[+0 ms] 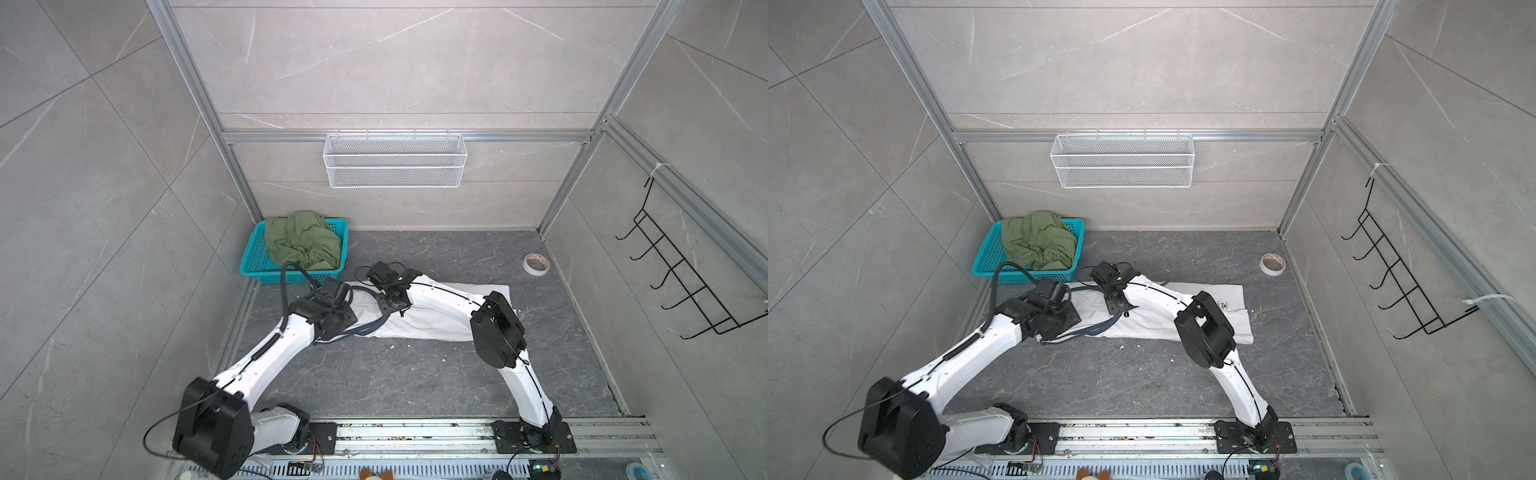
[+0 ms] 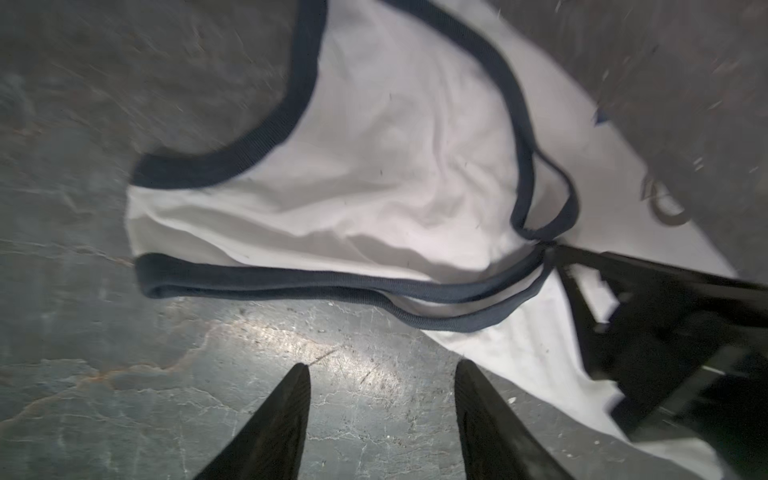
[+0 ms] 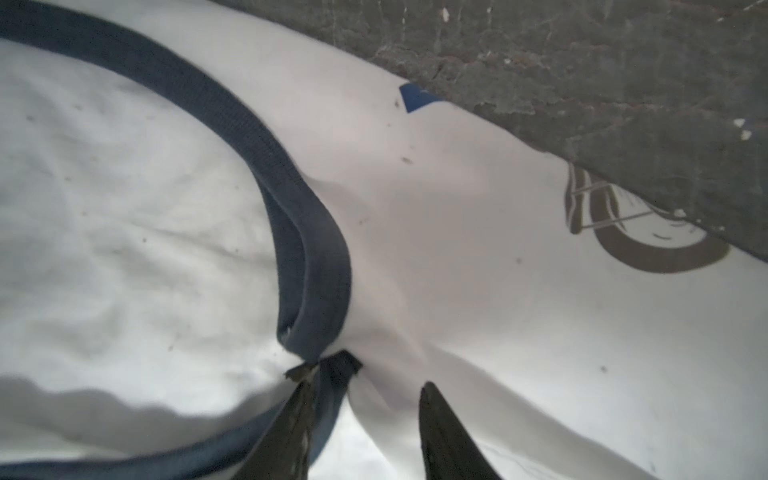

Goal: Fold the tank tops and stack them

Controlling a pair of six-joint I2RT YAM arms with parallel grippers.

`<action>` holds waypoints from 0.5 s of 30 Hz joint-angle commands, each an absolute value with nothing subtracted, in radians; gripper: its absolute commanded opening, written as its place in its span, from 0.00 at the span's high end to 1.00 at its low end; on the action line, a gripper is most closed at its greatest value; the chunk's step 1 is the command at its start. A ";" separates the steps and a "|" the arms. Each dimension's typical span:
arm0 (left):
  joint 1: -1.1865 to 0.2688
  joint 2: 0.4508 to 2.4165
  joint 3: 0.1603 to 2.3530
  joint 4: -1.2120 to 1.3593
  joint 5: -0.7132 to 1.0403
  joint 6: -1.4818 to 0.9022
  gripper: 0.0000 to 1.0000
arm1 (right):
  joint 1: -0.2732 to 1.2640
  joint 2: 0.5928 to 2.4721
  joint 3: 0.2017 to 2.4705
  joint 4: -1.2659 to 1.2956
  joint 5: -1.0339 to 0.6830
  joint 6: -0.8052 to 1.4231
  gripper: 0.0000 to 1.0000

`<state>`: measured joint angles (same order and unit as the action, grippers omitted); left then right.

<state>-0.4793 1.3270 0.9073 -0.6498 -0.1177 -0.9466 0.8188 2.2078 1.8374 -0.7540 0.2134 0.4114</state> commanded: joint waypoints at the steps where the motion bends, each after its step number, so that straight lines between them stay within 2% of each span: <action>1: -0.528 1.451 0.951 -0.587 -0.081 -0.965 0.41 | 0.739 2.046 1.730 -0.712 0.127 0.425 0.53; 7: -0.596 1.665 1.155 -0.576 -0.081 -0.890 0.41 | 0.564 1.914 1.494 -0.675 0.083 0.482 0.53; 15: -0.621 1.955 1.451 -0.658 -0.080 -0.812 0.40 | 0.363 1.884 1.312 -0.717 0.083 0.615 0.53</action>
<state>-0.6140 1.8793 1.3727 -0.6022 -0.0757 -0.8703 0.3767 1.9034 1.3487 -0.6880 0.0967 0.5468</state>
